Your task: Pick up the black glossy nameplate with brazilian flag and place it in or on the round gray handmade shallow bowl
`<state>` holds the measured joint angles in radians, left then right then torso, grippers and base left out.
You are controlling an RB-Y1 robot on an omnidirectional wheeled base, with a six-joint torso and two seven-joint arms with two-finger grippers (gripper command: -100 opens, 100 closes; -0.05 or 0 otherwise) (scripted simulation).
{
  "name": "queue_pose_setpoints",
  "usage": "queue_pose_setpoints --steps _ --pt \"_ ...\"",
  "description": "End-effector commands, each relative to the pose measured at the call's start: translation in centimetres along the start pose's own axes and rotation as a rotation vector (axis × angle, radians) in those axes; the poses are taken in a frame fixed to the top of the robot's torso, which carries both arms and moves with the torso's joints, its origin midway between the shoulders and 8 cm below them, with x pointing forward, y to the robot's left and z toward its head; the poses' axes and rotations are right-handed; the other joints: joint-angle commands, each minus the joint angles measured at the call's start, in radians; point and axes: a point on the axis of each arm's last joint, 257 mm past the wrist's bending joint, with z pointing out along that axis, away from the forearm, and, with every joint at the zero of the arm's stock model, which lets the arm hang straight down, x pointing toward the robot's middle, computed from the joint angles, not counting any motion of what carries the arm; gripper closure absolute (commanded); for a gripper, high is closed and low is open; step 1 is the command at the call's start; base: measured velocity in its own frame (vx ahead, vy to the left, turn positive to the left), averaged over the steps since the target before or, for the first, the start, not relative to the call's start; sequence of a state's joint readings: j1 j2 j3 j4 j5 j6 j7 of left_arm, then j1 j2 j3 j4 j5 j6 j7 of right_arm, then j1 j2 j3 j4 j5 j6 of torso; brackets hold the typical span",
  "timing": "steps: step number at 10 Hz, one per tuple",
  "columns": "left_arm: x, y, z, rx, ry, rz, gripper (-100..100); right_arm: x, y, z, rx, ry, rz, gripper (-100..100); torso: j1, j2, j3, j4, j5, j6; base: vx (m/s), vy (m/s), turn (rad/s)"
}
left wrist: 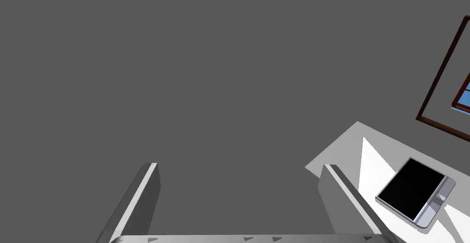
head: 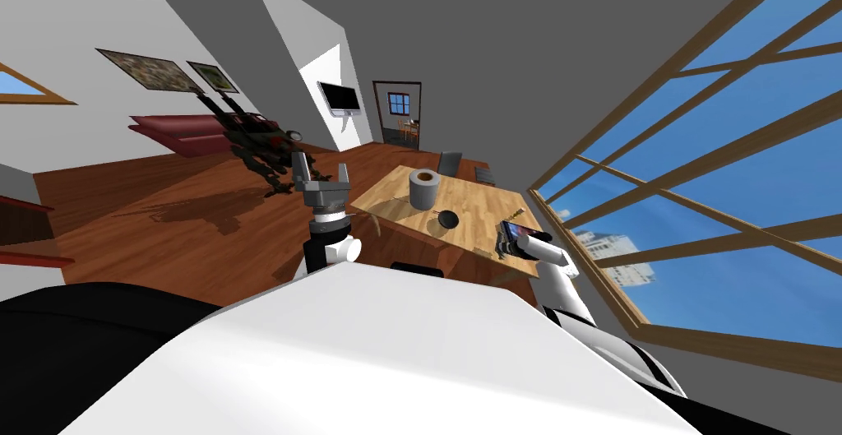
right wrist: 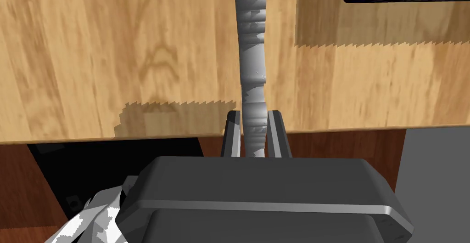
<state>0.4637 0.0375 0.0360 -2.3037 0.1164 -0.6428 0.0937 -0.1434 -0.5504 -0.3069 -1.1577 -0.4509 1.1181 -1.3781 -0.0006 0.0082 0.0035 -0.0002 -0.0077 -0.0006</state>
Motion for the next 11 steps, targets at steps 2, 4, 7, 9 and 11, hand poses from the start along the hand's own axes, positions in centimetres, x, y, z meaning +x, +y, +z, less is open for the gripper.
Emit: queue_pose_setpoints --steps 2,4,7,9,11 --pt "0.0 0.0 0.0 0.000 0.000 0.000 0 -1.4 2.7 -1.0 -0.020 -0.040 0.065 100 0.001 0.003 0.002 0.001 0.001 0.001 -0.232 0.192 0.082" --pt "0.0 0.0 0.0 0.000 0.000 0.000 0 -2.0 4.1 -1.7 -0.032 -0.058 0.099 100 0.000 0.003 0.002 0.001 0.001 0.001 -0.178 0.190 0.078" --pt "0.0 0.0 0.0 0.000 0.000 0.000 0 -2.7 5.9 -2.8 -0.048 -0.081 0.147 100 0.000 -0.003 -0.001 0.000 0.002 0.001 -0.122 0.175 0.071" --pt "0.0 0.0 0.0 0.000 0.000 0.000 0 -2.9 7.2 -3.9 -0.060 -0.096 0.183 100 0.001 -0.003 -0.001 0.000 0.002 0.001 -0.142 0.207 0.093" --pt "0.0 0.0 0.0 0.000 0.000 0.000 0 -2.6 7.7 -4.8 -0.065 -0.102 0.204 100 -0.001 -0.006 -0.003 -0.001 0.002 0.001 -0.072 0.154 0.077"
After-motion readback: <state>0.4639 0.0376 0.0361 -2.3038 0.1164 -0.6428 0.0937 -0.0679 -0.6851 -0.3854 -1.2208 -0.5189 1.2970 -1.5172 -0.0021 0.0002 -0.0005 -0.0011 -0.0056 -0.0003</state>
